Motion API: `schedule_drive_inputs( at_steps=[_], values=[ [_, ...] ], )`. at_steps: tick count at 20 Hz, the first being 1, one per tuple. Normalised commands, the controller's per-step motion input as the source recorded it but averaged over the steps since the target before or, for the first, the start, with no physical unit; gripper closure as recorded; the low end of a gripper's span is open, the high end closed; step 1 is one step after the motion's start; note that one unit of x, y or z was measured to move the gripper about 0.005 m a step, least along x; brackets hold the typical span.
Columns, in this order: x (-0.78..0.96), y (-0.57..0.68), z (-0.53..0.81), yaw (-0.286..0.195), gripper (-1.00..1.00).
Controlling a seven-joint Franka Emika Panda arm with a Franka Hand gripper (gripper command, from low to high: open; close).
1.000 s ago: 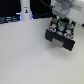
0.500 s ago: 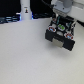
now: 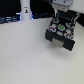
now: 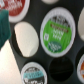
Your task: Open the kcup holder, insert the kcup into the holder, and close the kcup holder
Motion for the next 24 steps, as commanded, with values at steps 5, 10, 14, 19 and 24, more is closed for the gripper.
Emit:
schedule_drive_inputs(
  at_steps=[5, 10, 14, 19, 24],
  values=[
    [0.60, -0.46, 0.25, 0.039, -1.00],
    [0.67, -0.43, 0.09, 0.024, -1.00],
    [0.68, -0.30, -0.01, 0.041, -1.00],
    [0.49, -0.11, -0.26, 0.075, -1.00],
    [0.24, 0.10, -0.32, 0.126, -1.00]
  ],
)
